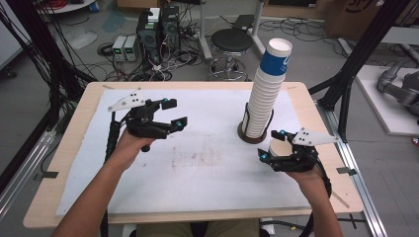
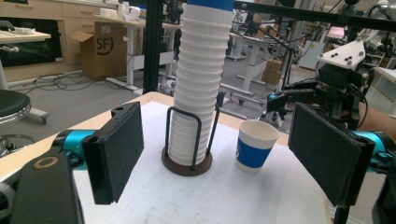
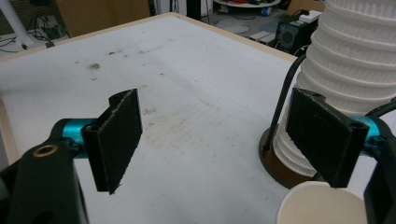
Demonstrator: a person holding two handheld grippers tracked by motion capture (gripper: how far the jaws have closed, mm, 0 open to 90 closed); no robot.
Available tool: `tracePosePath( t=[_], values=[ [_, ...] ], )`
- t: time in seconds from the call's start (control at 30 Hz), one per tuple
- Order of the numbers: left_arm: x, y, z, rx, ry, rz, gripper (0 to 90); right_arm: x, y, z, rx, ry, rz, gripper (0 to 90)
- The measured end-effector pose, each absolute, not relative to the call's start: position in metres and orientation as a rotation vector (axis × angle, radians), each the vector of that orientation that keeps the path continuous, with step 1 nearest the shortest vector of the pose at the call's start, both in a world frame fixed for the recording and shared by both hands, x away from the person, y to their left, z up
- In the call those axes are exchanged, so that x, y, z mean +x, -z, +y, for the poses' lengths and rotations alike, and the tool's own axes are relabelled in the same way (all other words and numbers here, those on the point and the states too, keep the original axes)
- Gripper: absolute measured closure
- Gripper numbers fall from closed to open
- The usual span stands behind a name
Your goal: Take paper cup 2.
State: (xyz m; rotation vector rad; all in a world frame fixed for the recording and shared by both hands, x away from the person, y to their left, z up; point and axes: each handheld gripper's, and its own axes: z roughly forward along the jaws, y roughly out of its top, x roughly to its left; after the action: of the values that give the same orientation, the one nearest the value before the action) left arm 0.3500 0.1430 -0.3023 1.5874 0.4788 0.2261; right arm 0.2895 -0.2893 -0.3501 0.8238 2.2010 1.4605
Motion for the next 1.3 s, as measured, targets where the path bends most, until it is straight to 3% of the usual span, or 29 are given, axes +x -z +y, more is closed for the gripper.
tracePosePath(
  t=[0.83,1.3],
  values=[
    [0.395,0.257,0.09,1.607,-0.203,0.409,18.1,0.29,0.347,-0.296,0.843,-1.47,2.189,19.1],
    [0.432,0.222,0.029,1.605,-0.172,0.358,18.0,0.291,0.348,-0.298,0.848,-1.465,2.203,19.1]
  ],
)
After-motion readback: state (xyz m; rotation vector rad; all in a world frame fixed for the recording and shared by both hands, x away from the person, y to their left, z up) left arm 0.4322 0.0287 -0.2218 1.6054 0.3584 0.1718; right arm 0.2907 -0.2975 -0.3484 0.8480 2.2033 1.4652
